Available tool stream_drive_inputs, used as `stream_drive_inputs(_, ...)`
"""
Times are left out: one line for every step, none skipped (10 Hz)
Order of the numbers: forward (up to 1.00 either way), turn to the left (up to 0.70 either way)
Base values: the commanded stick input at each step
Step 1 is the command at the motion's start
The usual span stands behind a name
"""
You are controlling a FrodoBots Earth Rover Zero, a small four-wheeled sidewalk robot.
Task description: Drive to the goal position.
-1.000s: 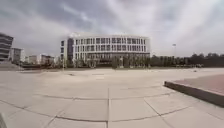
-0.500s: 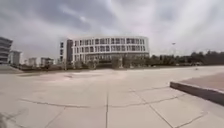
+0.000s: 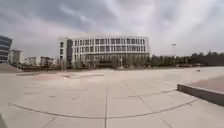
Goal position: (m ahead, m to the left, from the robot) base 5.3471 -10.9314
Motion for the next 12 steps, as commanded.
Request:
stream_drive_inputs(0.7,0.0)
stream_drive_inputs(0.7,0.0)
stream_drive_inputs(0.7,0.0)
stream_drive_inputs(0.7,0.0)
stream_drive_inputs(0.7,0.0)
stream_drive_inputs(0.7,0.0)
stream_drive_inputs(0.7,0.0)
stream_drive_inputs(0.7,0.0)
stream_drive_inputs(0.7,0.0)
stream_drive_inputs(0.7,0.0)
stream_drive_inputs(0.7,0.0)
stream_drive_inputs(0.7,0.0)
